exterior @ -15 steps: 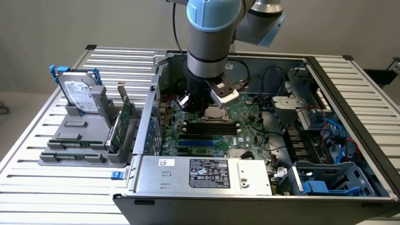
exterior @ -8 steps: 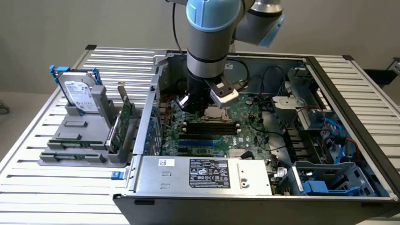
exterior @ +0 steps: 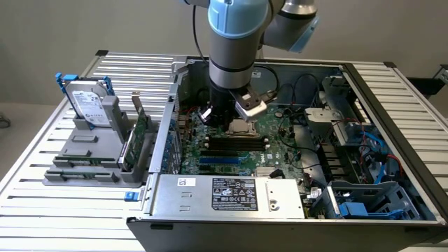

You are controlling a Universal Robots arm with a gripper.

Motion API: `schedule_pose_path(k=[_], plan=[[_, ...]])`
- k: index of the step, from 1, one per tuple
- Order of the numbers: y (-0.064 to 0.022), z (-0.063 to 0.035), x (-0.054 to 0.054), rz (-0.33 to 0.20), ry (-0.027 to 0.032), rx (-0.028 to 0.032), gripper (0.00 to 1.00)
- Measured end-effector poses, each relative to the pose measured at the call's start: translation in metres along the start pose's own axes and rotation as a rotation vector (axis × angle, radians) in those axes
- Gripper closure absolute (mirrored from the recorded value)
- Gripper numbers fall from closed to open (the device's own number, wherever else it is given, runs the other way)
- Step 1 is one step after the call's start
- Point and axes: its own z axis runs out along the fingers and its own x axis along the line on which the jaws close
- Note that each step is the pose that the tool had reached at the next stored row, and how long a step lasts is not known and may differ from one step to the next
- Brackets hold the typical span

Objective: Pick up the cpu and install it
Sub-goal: 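Install the first cpu locking lever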

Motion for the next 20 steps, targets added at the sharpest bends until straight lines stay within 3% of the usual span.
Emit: schedule_pose_path(k=[20], plan=[[-0.0053, 0.0122, -0.004, -0.002, 0.0009, -0.0007, 0.89]])
